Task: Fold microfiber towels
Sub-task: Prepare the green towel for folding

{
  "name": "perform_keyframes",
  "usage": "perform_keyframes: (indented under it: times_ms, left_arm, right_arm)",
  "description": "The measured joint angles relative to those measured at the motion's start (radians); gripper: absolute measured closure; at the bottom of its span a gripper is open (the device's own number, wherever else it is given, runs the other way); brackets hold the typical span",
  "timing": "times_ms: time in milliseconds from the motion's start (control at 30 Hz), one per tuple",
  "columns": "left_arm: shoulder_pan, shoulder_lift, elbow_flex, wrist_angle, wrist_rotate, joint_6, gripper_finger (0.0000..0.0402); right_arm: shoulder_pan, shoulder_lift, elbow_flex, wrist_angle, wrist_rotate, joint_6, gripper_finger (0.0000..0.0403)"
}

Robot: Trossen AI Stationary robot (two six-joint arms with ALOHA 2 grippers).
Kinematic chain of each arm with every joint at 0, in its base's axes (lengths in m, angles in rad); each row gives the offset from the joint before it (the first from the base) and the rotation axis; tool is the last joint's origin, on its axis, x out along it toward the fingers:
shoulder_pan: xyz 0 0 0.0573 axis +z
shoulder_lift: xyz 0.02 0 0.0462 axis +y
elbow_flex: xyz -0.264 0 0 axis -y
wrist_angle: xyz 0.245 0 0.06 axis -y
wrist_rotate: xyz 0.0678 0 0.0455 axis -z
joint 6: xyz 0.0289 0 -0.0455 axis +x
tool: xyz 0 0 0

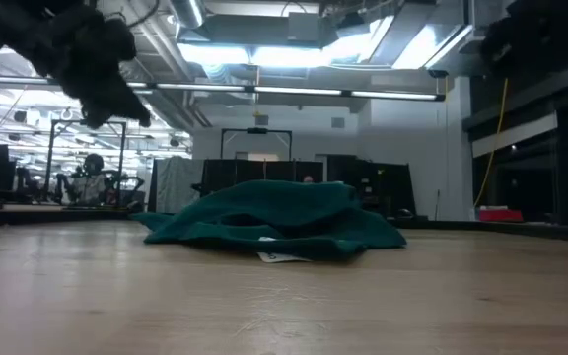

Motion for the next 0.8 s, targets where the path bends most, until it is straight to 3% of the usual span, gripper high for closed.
perform_keyframes:
  times_ms: [200,433,600,800]
  left_arm:
    - [-0.191,0.238,-0.018,0.066,0.011,-0.013,0.0369]
    - [-0.388,0.473,0.046,0.225,-0.160,0.062,0.0369]
    - [-0.410,0.611,0.050,0.322,-0.236,0.158,0.0364]
    - [-0.333,0.694,0.051,0.468,-0.136,0.194,0.0327]
  right_arm:
    - [0.022,0.107,-0.001,0.007,0.011,-0.032,0.0256]
    - [0.023,0.126,-0.001,0.029,0.044,-0.023,0.0238]
    - [0.023,0.126,-0.001,0.028,0.076,-0.016,0.0242]
    - [0.023,0.126,-0.001,0.029,0.077,0.023,0.0247]
